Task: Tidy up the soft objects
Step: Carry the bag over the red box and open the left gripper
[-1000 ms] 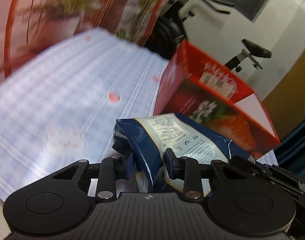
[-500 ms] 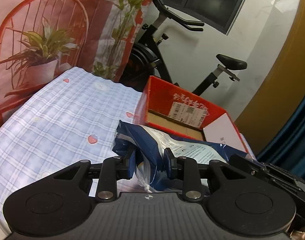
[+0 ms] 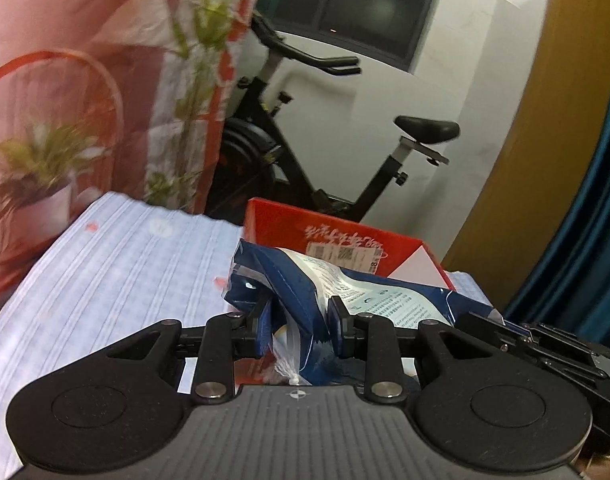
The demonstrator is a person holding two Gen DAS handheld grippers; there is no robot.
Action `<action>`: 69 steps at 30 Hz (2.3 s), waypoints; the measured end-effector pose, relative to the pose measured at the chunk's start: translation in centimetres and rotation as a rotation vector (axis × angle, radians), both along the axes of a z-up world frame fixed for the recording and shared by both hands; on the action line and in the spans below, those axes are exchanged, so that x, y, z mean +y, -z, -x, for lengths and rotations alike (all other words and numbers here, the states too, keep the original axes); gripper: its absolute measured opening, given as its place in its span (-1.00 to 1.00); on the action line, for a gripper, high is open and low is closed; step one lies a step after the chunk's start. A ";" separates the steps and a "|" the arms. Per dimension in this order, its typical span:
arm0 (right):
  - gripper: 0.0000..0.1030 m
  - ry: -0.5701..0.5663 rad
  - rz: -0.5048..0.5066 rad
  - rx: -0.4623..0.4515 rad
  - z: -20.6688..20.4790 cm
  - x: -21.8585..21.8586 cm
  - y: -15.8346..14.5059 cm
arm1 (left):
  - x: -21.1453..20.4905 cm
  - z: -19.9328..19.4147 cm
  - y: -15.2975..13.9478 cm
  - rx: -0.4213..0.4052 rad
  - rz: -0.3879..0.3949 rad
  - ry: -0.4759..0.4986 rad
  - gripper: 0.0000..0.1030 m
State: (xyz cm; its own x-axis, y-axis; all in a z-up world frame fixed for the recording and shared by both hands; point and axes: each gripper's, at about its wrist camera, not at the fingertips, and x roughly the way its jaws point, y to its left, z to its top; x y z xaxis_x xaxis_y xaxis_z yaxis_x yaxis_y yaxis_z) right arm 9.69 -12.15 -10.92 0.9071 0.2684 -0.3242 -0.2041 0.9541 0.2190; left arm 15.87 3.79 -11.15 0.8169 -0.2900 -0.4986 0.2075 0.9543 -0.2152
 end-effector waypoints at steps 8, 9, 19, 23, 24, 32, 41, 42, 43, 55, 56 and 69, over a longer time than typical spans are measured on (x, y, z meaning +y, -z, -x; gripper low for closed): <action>-0.87 0.094 0.005 0.090 -5.7 -3.6 0.7 | -3.3 -9.2 0.8 0.046 -0.038 0.072 -0.40; -0.87 0.101 0.001 0.113 -6.8 -4.1 1.0 | -3.7 -10.5 1.0 0.062 -0.049 0.080 -0.40; -0.87 0.191 0.010 0.316 -14.6 -7.2 5.2 | -5.6 -18.2 4.2 0.180 -0.116 0.153 -0.40; -0.87 0.215 0.021 0.365 -16.0 -7.6 6.3 | -6.4 -19.9 5.0 0.200 -0.151 0.166 -0.39; -0.87 0.222 0.021 0.376 -16.3 -7.7 6.6 | -6.8 -20.4 5.2 0.204 -0.168 0.167 -0.39; -0.67 0.186 0.002 0.497 -17.9 -7.4 8.8 | -7.8 -20.9 6.5 0.229 -0.353 0.139 -0.20; -0.11 0.183 -0.035 0.555 -17.1 -6.6 9.1 | -6.2 -17.7 3.4 0.148 -0.336 0.133 0.05; -0.09 0.189 -0.029 0.551 -16.8 -6.5 8.9 | -5.9 -16.9 2.9 0.140 -0.332 0.131 0.06; -0.05 0.195 -0.019 0.548 -16.5 -6.5 8.7 | -5.8 -16.3 2.7 0.139 -0.325 0.129 0.08; -0.04 0.169 -0.001 0.426 -9.3 -5.8 4.4 | -2.8 -5.6 0.8 0.126 -0.212 0.093 0.08; -0.04 0.159 -0.002 0.416 -8.5 -5.6 4.1 | -2.6 -4.7 1.0 0.132 -0.202 0.093 0.08; -0.04 0.113 -0.020 0.367 0.9 -3.4 4.5 | -2.7 4.6 5.2 0.197 -0.154 0.120 0.08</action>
